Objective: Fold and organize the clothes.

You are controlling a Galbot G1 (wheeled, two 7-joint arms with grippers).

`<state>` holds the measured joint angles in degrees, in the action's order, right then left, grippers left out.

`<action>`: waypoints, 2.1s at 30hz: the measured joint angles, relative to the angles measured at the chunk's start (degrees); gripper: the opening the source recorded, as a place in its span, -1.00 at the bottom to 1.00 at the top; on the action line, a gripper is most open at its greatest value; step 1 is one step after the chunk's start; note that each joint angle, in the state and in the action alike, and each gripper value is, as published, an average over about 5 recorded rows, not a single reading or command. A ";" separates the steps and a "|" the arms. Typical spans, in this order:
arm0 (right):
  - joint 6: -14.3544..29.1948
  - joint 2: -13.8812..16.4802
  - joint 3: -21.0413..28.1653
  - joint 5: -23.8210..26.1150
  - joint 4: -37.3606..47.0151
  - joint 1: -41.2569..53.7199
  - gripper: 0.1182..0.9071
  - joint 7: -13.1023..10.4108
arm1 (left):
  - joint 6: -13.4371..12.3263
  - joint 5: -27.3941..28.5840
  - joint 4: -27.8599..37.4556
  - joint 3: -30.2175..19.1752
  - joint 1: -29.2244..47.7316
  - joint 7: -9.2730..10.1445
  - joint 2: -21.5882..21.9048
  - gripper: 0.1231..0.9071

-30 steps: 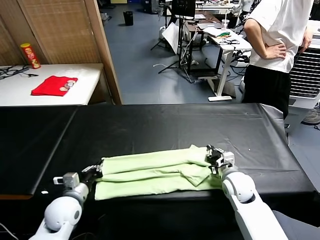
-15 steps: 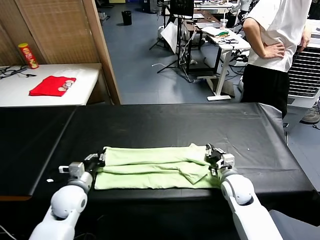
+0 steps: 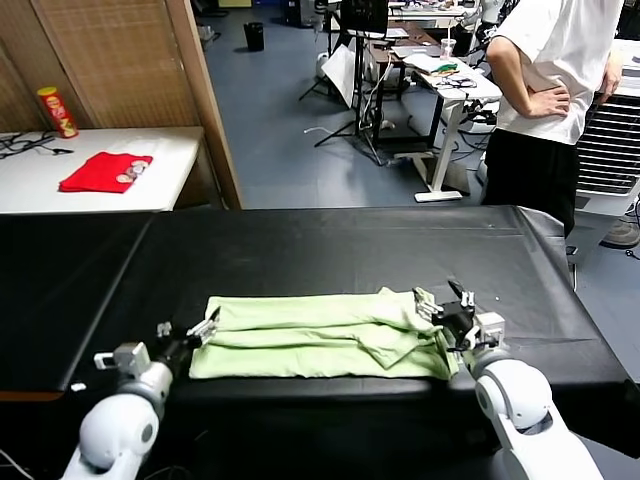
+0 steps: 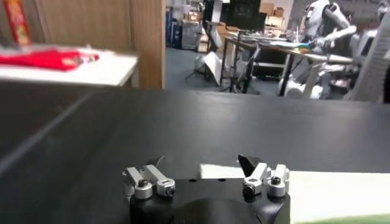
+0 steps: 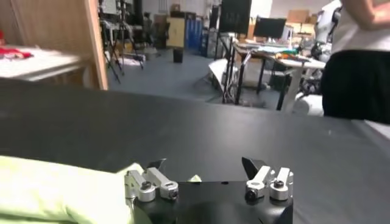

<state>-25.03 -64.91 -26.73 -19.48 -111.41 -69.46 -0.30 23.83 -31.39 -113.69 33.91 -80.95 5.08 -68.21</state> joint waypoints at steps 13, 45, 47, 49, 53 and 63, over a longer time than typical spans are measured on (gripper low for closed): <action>0.10 0.56 0.13 0.25 -2.00 -0.47 0.72 0.78 | -1.07 2.06 0.99 -0.69 -2.45 -0.49 -5.77 -0.11; 0.92 -2.18 -1.00 5.04 -3.48 -3.46 0.72 0.77 | -1.85 15.35 -5.64 2.62 -3.95 1.57 4.91 -0.92; 0.89 -2.24 -1.46 5.54 -3.67 -3.94 0.72 0.71 | -0.95 13.00 -7.32 0.23 -3.42 2.21 3.15 -0.92; 0.86 -2.28 -2.02 5.91 -3.98 -4.53 0.72 0.67 | -0.10 10.50 -8.30 -2.82 -2.70 3.05 1.04 -0.92; 0.88 -2.29 -3.46 6.54 -4.43 -5.85 0.72 0.63 | 1.33 6.05 -8.51 -9.86 -0.45 4.67 -3.83 -0.92; 1.10 -3.16 -5.67 8.60 -4.31 -8.03 0.72 0.65 | 3.04 0.54 -4.24 -23.05 7.56 6.78 -14.04 -0.92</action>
<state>-23.93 -68.07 -32.39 -10.89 -115.73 -77.49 0.35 26.88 -30.85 -117.94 10.86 -73.40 11.86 -82.26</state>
